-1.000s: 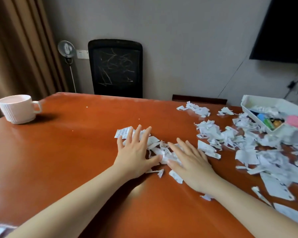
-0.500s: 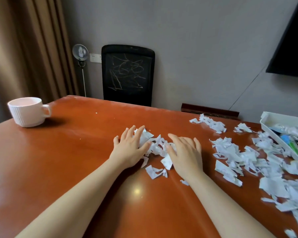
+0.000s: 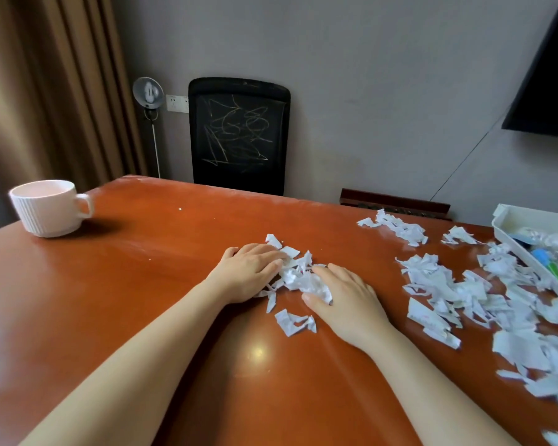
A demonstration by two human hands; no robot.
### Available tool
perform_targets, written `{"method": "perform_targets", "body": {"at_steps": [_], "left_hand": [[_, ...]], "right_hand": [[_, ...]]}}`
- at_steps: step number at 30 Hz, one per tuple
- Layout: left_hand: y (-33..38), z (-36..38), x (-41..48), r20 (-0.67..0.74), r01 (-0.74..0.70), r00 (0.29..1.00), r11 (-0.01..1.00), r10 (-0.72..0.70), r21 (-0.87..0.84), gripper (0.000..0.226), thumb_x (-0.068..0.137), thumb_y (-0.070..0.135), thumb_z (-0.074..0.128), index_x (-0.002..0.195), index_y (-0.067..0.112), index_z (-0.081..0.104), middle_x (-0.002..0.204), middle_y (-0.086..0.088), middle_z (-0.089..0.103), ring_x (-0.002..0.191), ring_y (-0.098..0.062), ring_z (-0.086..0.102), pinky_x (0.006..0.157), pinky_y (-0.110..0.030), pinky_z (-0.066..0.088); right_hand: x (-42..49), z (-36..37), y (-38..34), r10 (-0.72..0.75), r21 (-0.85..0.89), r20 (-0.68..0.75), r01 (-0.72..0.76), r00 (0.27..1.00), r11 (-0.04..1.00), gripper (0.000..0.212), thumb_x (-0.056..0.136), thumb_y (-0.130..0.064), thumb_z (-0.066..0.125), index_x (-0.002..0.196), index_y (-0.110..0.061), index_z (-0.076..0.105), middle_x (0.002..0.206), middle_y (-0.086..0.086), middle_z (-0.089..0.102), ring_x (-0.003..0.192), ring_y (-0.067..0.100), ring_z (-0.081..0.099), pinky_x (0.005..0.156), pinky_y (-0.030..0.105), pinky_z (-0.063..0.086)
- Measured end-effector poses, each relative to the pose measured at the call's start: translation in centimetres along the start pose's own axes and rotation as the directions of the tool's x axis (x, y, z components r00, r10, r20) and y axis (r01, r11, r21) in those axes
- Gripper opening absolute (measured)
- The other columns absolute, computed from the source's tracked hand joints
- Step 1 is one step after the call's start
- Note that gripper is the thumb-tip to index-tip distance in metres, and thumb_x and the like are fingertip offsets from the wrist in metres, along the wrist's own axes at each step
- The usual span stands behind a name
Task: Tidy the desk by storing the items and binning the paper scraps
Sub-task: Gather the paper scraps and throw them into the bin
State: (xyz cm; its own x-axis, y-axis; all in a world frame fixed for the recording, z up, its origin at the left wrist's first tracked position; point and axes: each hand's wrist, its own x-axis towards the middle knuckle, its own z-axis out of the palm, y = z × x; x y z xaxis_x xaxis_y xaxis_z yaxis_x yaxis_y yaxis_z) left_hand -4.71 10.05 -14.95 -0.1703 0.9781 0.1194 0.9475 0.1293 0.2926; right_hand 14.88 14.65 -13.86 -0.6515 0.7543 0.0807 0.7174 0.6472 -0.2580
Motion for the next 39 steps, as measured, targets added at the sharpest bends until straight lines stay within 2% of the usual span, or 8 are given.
{"method": "perform_targets", "body": {"at_steps": [8, 12, 20, 25, 28, 33, 36, 39], "left_hand": [[-0.9, -0.6, -2.8, -0.048, -0.040, 0.998, 0.999, 0.039, -0.027, 0.066, 0.074, 0.067, 0.010, 0.115, 0.032, 0.048, 0.127, 0.007, 0.042, 0.116, -0.016, 0.036, 0.098, -0.030, 0.030], [-1.0, -0.5, -3.8, -0.069, -0.026, 0.997, 0.999, 0.024, -0.025, 0.027, 0.094, 0.050, 0.037, 0.098, 0.024, 0.042, 0.140, 0.005, 0.033, 0.127, -0.016, 0.030, 0.104, -0.031, 0.027], [-1.0, -0.4, -3.7, -0.085, -0.056, 0.995, 0.998, 0.059, 0.031, 0.047, 0.096, 0.046, 0.037, 0.138, 0.028, 0.029, 0.134, 0.005, 0.042, 0.124, -0.017, 0.036, 0.103, -0.032, 0.030], [-0.9, -0.4, -3.6, -0.114, -0.031, 0.993, 0.995, 0.042, 0.097, 0.025, 0.095, 0.045, 0.040, 0.106, 0.024, 0.046, 0.114, 0.003, 0.042, 0.099, -0.016, 0.034, 0.092, -0.028, 0.034], [-0.9, -0.3, -3.6, -0.122, -0.054, 0.990, 0.992, 0.068, 0.115, 0.021, 0.095, 0.043, 0.042, 0.091, 0.022, 0.043, 0.113, 0.003, 0.043, 0.094, -0.015, 0.033, 0.084, -0.025, 0.032], [-0.6, -0.4, -4.1, -0.195, -0.065, 0.978, 0.998, 0.068, 0.021, 0.015, 0.095, 0.033, 0.048, 0.089, 0.020, 0.045, 0.098, 0.002, 0.049, 0.089, -0.018, 0.042, 0.078, -0.028, 0.040], [-0.2, -0.5, -4.6, -0.257, -0.032, 0.966, 0.998, 0.019, -0.047, 0.010, 0.098, 0.029, 0.042, 0.096, 0.019, 0.043, 0.093, 0.002, 0.050, 0.089, -0.020, 0.045, 0.075, -0.028, 0.040], [-0.1, -0.2, -4.7, -0.334, 0.025, 0.943, 1.000, -0.019, 0.014, 0.047, 0.090, 0.048, 0.019, 0.108, 0.017, 0.049, 0.107, 0.000, 0.049, 0.099, -0.022, 0.044, 0.084, -0.031, 0.036]], "right_hand": [[0.2, -0.2, 1.0, -0.003, 0.113, -0.067, 0.010, 0.998, 0.994, 0.047, 0.095, -0.040, 0.046, 0.141, -0.033, 0.037, 0.146, -0.010, 0.039, 0.135, 0.013, 0.033, 0.108, 0.032, 0.030], [0.1, -0.4, 0.8, -0.064, 0.031, -0.094, 0.067, 0.994, 0.997, 0.050, 0.093, -0.050, 0.044, 0.141, -0.037, 0.035, 0.153, -0.011, 0.027, 0.142, 0.012, 0.018, 0.115, 0.034, 0.015], [-0.6, -0.1, -1.7, -0.203, 0.054, 0.023, 0.201, 0.979, 0.978, 0.056, 0.093, -0.058, 0.034, 0.145, -0.042, 0.023, 0.158, -0.012, 0.012, 0.146, 0.013, 0.007, 0.117, 0.040, 0.009], [-0.4, 0.2, -1.9, -0.209, -0.024, 0.080, 0.211, 0.975, 0.977, 0.068, 0.083, -0.070, 0.041, 0.143, -0.039, 0.030, 0.157, -0.012, 0.017, 0.146, 0.013, 0.009, 0.117, 0.040, 0.010], [0.0, 0.4, -1.4, -0.232, 0.043, -0.012, 0.232, 0.973, 0.972, 0.049, 0.086, -0.060, 0.048, 0.128, -0.035, 0.047, 0.142, -0.015, 0.041, 0.136, 0.011, 0.030, 0.110, 0.035, 0.024], [0.4, 0.8, -1.0, -0.231, 0.103, -0.101, 0.241, 0.968, 0.965, 0.024, 0.094, -0.037, 0.048, 0.114, -0.026, 0.056, 0.120, -0.015, 0.053, 0.113, 0.010, 0.044, 0.089, 0.025, 0.032], [0.3, 0.8, -0.8, -0.213, 0.127, -0.121, 0.228, 0.970, 0.965, 0.025, 0.097, -0.030, 0.044, 0.119, -0.027, 0.054, 0.123, -0.013, 0.053, 0.116, 0.010, 0.043, 0.093, 0.028, 0.035], [0.2, 0.8, -0.9, -0.219, 0.110, -0.181, 0.241, 0.959, 0.964, 0.030, 0.099, -0.033, 0.039, 0.126, -0.029, 0.051, 0.131, -0.015, 0.049, 0.124, 0.009, 0.037, 0.100, 0.029, 0.031]]}}
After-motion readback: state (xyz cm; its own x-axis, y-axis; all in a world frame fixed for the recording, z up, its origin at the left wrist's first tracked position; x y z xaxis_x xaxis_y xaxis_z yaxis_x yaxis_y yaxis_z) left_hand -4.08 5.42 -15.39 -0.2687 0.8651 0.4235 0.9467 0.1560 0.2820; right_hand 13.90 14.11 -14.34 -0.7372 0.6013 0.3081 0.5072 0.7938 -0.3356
